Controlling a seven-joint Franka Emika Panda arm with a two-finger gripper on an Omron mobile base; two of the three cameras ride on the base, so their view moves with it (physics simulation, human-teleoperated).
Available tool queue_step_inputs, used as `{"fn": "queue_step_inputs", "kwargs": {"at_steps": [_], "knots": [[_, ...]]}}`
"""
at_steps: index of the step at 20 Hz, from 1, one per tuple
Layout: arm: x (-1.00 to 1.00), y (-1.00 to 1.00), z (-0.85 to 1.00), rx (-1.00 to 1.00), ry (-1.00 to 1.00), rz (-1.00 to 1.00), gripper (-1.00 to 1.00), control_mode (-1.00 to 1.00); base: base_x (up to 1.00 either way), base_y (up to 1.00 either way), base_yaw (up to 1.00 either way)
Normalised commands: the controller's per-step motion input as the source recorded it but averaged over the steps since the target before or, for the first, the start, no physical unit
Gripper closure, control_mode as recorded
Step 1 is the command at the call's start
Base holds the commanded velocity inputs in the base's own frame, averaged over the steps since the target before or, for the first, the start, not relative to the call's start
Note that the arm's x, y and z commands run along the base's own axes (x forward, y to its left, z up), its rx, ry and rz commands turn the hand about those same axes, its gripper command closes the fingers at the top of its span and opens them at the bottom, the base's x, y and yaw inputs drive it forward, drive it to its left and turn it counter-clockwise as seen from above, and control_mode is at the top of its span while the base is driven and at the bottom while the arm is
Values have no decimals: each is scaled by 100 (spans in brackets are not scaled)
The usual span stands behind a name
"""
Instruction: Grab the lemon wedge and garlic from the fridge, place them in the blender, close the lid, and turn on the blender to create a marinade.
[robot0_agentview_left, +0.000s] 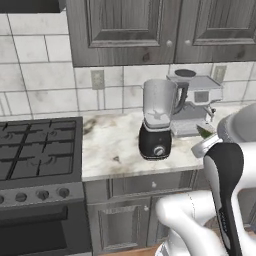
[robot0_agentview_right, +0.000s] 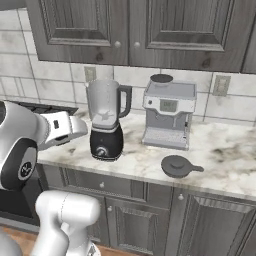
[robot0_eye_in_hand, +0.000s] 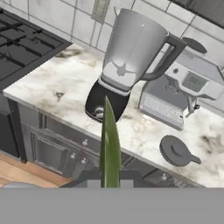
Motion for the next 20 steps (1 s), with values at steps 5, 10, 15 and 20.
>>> {"fn": "queue_step_inputs", "kwargs": {"at_steps": [5, 10, 15, 20], "knots": [[28, 0, 2, 0, -4, 7, 100, -100, 21, 0, 8], [30, 0, 42, 0, -4, 3, 100, -100, 0, 0, 0], [46, 0, 63, 0, 0, 0, 100, -100, 0, 0, 0], [53, 0, 52, 0, 0, 0, 100, -100, 0, 0, 0]]}}
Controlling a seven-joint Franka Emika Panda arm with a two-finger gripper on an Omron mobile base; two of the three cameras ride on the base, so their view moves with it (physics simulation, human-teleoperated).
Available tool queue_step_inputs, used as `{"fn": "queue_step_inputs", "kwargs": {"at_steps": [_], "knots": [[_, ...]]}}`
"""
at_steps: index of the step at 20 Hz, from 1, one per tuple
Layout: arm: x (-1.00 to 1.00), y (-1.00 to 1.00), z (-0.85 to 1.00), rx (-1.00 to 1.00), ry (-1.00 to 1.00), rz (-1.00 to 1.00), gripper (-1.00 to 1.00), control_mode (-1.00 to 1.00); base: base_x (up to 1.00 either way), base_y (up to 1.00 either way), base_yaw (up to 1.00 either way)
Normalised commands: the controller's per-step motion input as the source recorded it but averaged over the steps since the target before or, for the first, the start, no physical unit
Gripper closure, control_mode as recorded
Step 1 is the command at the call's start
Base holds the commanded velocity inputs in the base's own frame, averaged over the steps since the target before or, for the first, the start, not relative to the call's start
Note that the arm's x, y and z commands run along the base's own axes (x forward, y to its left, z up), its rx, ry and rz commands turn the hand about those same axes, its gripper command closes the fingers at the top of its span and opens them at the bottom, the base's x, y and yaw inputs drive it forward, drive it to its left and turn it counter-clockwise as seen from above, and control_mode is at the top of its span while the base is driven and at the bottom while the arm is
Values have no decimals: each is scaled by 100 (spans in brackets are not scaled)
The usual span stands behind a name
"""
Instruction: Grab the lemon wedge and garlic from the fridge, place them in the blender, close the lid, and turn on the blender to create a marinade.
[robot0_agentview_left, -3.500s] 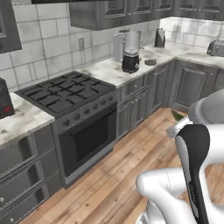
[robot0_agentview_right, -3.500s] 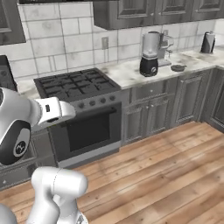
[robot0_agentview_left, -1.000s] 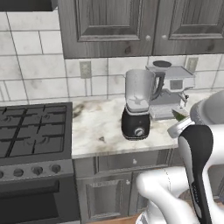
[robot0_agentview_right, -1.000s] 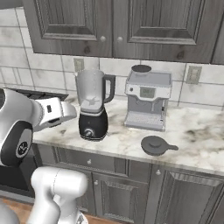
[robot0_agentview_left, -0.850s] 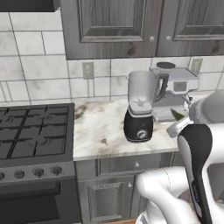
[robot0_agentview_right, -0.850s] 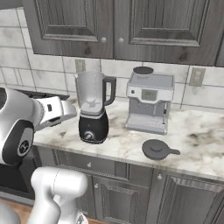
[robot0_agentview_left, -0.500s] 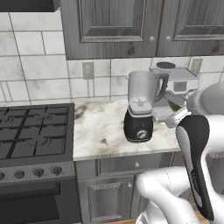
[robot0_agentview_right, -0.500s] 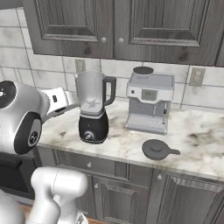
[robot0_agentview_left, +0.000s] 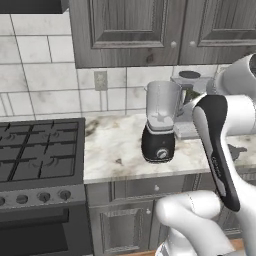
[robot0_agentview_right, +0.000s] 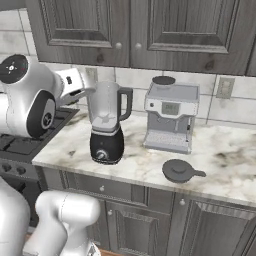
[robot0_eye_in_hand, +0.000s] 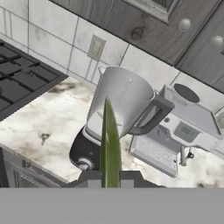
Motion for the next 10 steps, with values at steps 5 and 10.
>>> {"fn": "queue_step_inputs", "kwargs": {"at_steps": [5, 10], "knots": [[65, 0, 3, 0, 4, 0, 100, -100, 0, 0, 0], [58, 5, -13, 0, 2, 0, 100, -100, 0, 0, 0]]}}
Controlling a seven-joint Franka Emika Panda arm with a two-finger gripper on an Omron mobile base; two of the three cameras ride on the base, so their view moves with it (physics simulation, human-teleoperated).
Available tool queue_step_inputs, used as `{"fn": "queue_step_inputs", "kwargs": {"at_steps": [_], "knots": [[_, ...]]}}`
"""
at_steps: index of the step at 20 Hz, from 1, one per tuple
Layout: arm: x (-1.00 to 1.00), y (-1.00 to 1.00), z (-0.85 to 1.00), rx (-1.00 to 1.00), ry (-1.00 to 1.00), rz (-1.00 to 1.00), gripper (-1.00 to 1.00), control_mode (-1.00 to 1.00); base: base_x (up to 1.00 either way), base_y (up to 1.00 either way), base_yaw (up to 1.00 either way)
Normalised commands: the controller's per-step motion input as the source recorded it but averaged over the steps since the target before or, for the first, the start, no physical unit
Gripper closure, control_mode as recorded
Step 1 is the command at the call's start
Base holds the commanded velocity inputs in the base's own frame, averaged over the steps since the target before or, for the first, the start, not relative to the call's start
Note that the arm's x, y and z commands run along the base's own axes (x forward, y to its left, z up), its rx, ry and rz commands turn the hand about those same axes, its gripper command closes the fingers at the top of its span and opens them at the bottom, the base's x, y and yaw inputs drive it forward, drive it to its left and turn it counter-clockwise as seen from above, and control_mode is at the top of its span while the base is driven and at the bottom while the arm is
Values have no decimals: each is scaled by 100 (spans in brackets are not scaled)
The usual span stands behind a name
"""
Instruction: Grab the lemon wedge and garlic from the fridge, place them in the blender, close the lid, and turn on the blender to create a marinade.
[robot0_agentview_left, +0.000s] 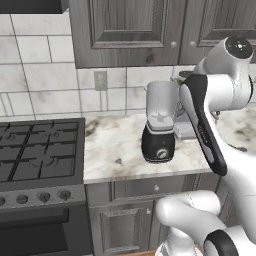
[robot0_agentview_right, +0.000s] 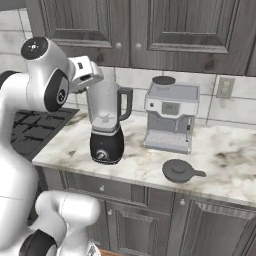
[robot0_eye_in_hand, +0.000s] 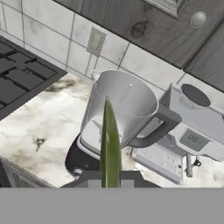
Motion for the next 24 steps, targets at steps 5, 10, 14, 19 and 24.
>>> {"fn": "queue_step_inputs", "kwargs": {"at_steps": [5, 10, 14, 19, 24], "knots": [[64, 1, -29, 0, 0, 0, 100, -100, 0, 0, 0], [71, 0, -40, 0, 0, 0, 100, -100, 0, 0, 0], [74, 0, -37, 0, 0, 0, 100, -100, 0, 0, 0], [70, 0, -16, 0, 0, 0, 100, -100, 0, 0, 0], [64, 0, 0, 0, 0, 0, 100, -100, 0, 0, 0]]}}
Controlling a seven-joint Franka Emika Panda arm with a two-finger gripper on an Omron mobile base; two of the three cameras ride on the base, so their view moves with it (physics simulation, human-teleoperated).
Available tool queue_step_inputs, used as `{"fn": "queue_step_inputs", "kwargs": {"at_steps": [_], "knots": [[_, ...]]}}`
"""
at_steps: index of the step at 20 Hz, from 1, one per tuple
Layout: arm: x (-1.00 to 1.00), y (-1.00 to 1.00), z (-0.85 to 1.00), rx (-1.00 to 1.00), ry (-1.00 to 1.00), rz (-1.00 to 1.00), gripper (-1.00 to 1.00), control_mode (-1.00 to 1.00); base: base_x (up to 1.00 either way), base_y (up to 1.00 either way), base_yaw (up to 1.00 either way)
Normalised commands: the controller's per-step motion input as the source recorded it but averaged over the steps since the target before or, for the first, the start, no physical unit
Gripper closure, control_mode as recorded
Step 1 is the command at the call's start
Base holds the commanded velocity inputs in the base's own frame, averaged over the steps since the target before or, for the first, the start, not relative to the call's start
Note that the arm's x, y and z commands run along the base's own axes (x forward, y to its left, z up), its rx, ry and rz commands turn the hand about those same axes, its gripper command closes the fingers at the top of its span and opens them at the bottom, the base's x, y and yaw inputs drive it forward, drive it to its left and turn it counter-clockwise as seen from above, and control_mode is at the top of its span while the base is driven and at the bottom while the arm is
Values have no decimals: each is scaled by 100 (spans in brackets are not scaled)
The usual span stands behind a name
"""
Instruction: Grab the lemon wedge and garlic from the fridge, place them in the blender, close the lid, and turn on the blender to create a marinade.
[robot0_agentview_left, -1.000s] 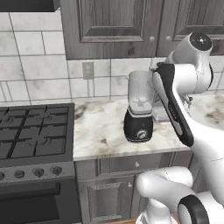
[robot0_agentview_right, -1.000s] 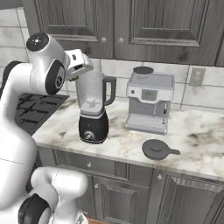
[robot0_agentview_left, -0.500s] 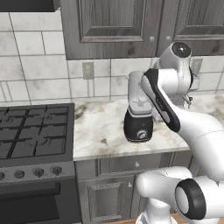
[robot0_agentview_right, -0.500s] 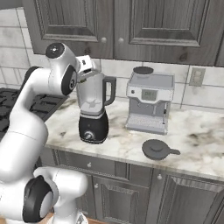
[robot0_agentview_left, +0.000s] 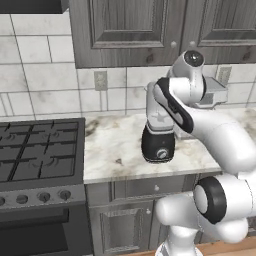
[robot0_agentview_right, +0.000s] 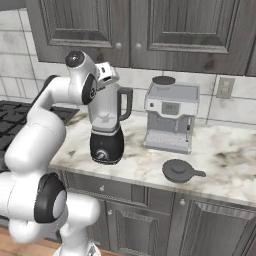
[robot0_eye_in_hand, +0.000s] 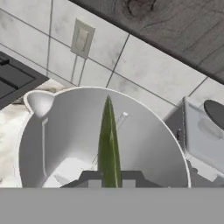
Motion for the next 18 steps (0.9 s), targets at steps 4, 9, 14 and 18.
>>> {"fn": "queue_step_inputs", "kwargs": {"at_steps": [4, 9, 14, 18], "knots": [[60, 0, -4, 0, 0, 0, 100, -100, 0, 0, 0], [53, 0, -29, 0, 0, 0, -100, -100, 0, 0, 0], [32, 0, -45, 0, 0, 0, -100, -100, 0, 0, 0], [1, 0, -35, 0, 0, 0, -100, -100, 0, 0, 0]]}}
